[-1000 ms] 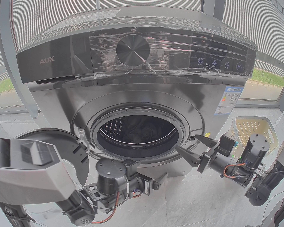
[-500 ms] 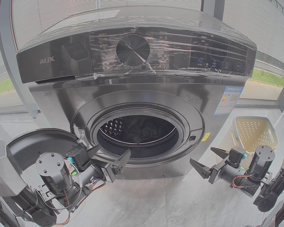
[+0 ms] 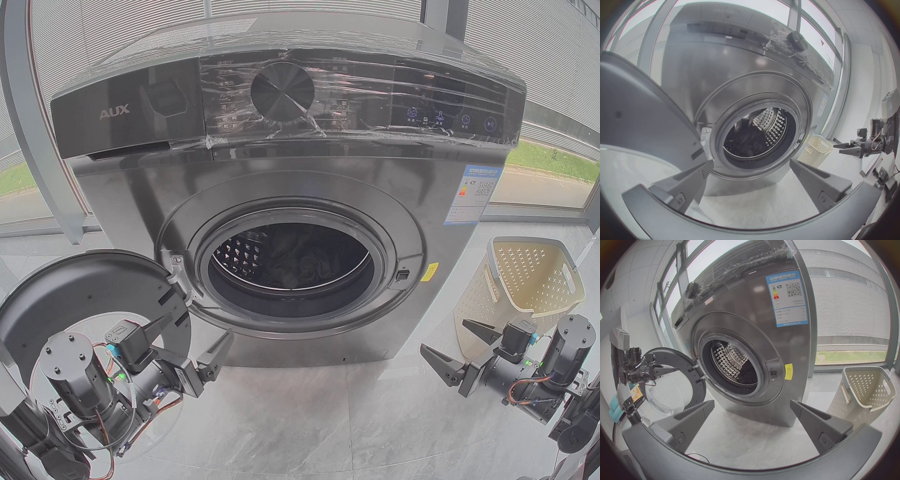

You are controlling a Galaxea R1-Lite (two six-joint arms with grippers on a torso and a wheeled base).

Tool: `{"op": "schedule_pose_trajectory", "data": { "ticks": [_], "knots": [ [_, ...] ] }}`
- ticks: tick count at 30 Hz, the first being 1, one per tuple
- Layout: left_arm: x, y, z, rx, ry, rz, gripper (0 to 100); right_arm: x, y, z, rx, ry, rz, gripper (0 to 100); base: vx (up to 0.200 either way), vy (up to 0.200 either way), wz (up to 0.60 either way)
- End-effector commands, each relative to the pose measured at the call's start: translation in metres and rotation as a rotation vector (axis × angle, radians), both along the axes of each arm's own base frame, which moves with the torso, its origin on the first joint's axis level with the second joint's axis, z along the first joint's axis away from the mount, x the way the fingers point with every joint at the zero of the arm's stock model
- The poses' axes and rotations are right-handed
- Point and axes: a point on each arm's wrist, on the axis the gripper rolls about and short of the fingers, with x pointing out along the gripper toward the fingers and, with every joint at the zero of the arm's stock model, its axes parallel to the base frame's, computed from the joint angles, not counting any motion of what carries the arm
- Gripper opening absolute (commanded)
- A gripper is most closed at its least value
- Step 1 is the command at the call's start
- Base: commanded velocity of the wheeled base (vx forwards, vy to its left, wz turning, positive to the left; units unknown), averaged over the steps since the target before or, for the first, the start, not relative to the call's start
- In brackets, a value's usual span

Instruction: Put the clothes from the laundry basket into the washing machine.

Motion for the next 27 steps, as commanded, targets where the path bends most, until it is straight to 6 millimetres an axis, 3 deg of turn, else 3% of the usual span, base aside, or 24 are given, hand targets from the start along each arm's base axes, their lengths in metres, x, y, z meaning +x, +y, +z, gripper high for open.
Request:
{"op": "schedule_pose_trajectory", "data": {
  "ticks": [1,7,12,16,26,27],
  "knots": [
    [-0.010,0.009,0.006,0.011,-0.029,0.007,100,-0.007,-0.005,0.002,0.005,0.002,-0.003,100,-0.200,0.000,0.00],
    [-0.024,0.024,0.016,0.036,-0.087,0.027,100,-0.014,-0.010,0.013,0.027,-0.044,-0.061,100,-0.200,0.000,0.00],
    [-0.027,0.050,0.032,0.035,-0.175,0.148,100,-0.038,-0.024,0.023,-0.008,-0.015,-0.101,100,-0.200,0.000,0.00],
    [-0.045,0.059,0.043,0.013,-0.208,0.150,100,-0.066,-0.040,0.025,-0.040,0.034,-0.114,100,-0.200,0.000,0.00],
    [-0.093,0.084,0.036,0.057,-0.110,0.141,100,-0.098,-0.069,0.032,0.029,-0.015,-0.241,100,-0.180,0.000,0.00],
    [-0.106,0.093,0.033,0.062,-0.106,0.162,100,-0.111,-0.078,0.027,0.018,0.003,-0.263,100,0.000,0.000,0.00]
  ]
}}
